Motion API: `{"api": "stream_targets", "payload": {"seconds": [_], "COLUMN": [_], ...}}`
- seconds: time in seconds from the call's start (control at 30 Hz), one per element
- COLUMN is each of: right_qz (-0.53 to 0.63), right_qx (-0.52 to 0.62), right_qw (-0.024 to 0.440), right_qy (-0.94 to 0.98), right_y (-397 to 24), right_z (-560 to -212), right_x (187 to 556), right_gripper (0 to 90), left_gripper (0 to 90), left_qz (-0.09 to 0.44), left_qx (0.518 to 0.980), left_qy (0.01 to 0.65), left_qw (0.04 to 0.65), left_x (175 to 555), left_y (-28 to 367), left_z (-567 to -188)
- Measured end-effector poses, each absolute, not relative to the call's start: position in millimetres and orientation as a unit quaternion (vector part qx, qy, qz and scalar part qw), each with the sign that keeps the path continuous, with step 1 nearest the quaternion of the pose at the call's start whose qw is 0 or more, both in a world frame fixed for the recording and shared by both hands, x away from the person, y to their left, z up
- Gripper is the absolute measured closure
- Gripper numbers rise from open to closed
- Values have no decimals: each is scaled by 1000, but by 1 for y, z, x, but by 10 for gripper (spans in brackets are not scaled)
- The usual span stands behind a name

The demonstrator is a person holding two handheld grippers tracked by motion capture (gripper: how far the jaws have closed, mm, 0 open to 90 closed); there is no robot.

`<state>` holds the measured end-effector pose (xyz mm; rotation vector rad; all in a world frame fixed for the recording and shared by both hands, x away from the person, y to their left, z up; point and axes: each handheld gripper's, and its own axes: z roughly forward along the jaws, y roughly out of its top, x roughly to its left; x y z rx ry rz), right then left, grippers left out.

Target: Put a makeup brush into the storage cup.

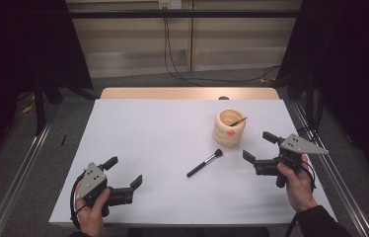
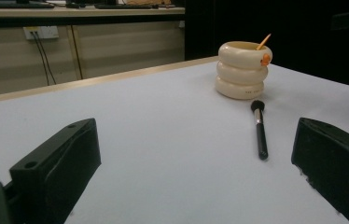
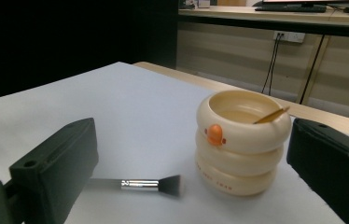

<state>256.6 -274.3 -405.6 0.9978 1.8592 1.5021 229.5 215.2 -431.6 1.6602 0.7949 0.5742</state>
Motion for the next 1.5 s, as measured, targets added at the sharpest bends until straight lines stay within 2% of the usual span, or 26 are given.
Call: {"api": "stream_targets", "payload": {"seconds": [0.53, 1.1, 1.5], "right_qz": [569, 560, 514], "right_qx": [345, 333, 325], "right_qw": [277, 303, 243], "right_qy": [693, 696, 756], "right_y": [-245, -230, -223], "right_z": [-400, -391, -387], "right_x": [286, 322, 334], "right_gripper": [29, 42, 72], "left_gripper": [12, 11, 12], "left_qz": [245, 244, 239], "left_qx": [706, 709, 711], "left_qy": [341, 339, 337], "left_qw": [571, 568, 569], "left_x": [231, 232, 232], "left_y": [218, 218, 217], "left_z": [-432, -432, -432]}}
